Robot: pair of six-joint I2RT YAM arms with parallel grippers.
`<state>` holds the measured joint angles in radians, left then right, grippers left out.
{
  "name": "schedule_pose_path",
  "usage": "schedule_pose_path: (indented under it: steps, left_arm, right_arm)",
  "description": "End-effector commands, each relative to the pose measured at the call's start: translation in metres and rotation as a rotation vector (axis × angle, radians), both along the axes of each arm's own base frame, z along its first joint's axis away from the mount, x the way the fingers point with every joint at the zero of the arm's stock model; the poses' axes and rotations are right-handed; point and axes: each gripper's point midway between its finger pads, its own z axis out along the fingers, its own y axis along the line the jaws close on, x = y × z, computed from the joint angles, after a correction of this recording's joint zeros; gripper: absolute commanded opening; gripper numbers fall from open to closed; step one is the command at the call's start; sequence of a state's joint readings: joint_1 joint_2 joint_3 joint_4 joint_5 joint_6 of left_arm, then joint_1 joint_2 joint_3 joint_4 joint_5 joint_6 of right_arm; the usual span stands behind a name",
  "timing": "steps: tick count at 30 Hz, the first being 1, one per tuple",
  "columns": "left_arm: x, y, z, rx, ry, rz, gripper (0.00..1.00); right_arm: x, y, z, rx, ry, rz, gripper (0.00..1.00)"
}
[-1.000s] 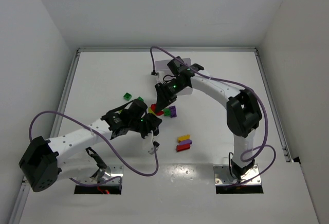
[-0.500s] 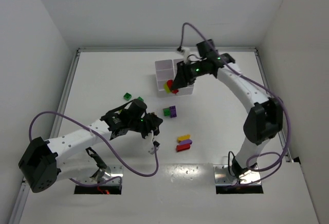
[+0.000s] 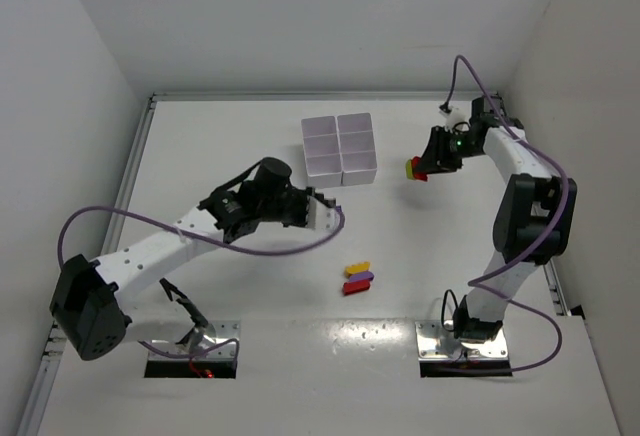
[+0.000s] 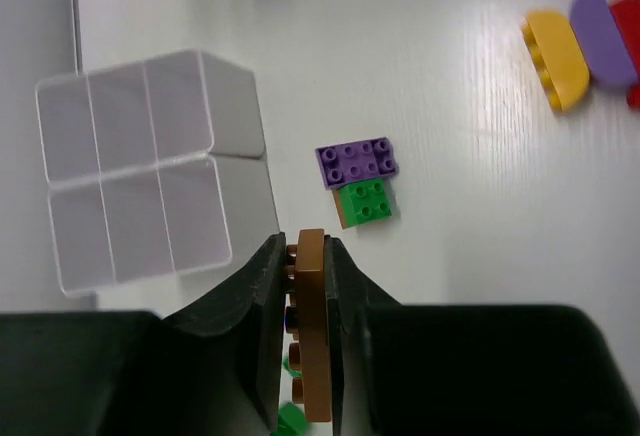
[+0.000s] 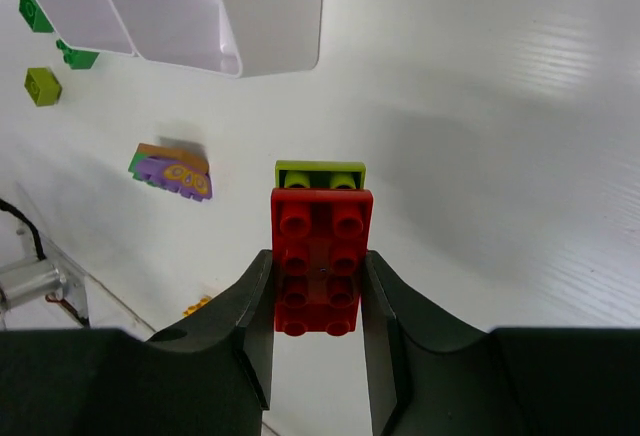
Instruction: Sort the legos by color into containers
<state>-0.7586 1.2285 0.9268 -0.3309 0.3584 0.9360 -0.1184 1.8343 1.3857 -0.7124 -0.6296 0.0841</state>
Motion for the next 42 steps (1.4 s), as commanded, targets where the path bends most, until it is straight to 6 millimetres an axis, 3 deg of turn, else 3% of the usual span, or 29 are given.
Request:
schedule_pose_path:
  steps: [1, 8, 14, 20, 24, 26, 27, 28, 32, 36, 40, 42]
  left_arm:
    - [0.006, 0.002, 0.016, -0.184, 0.330, 0.323, 0.00]
    - [-0.014, 0.014, -0.024, -0.138, 0.615, 0.478, 0.00]
    - [-0.034, 0.019, -0.057, -0.030, 0.795, 0.462, 0.00]
    - [-0.079, -0.001, -0.071, 0.083, 0.757, 0.232, 0.00]
    - [-0.105, -0.002, -0.102, 0.203, 0.767, 0.156, 0.02]
    - [-0.113, 0.006, -0.120, 0.260, 0.795, 0.141, 0.06]
    - [-0.114, 0.005, -0.120, 0.257, 0.797, 0.126, 0.06]
    - [-0.121, 0.013, -0.134, 0.298, 0.821, 0.129, 0.08]
    - [-0.122, 0.027, -0.157, 0.369, 0.813, 0.150, 0.09]
    - [-0.125, 0.029, -0.168, 0.402, 0.841, 0.146, 0.19]
    - [-0.135, 0.023, -0.172, 0.424, 0.846, 0.088, 0.43]
    - [-0.130, 0.014, -0.168, 0.391, 0.830, 0.074, 0.53]
  right_arm:
    - [0.013, 0.002, 0.024, -0.017, -0.092, 0.017, 0.00]
    - [0.021, 0.005, 0.037, 0.008, -0.122, 0.013, 0.00]
    - [0.019, 0.006, 0.038, 0.016, -0.123, 0.018, 0.00]
    - [0.014, 0.007, 0.039, 0.016, -0.122, 0.018, 0.00]
    - [0.009, 0.007, 0.039, 0.017, -0.113, 0.018, 0.00]
    - [0.005, 0.008, 0.038, 0.018, -0.102, 0.017, 0.00]
    - [0.004, 0.008, 0.042, 0.017, -0.112, 0.017, 0.00]
    - [0.005, 0.007, 0.042, 0.013, -0.118, 0.024, 0.00]
    - [-0.003, 0.008, 0.041, 0.011, -0.108, 0.030, 0.00]
    - [-0.009, 0.010, 0.042, 0.019, -0.109, 0.034, 0.00]
    - [-0.011, 0.011, 0.040, 0.029, -0.101, 0.038, 0.00]
    - [-0.009, 0.011, 0.043, 0.028, -0.110, 0.038, 0.00]
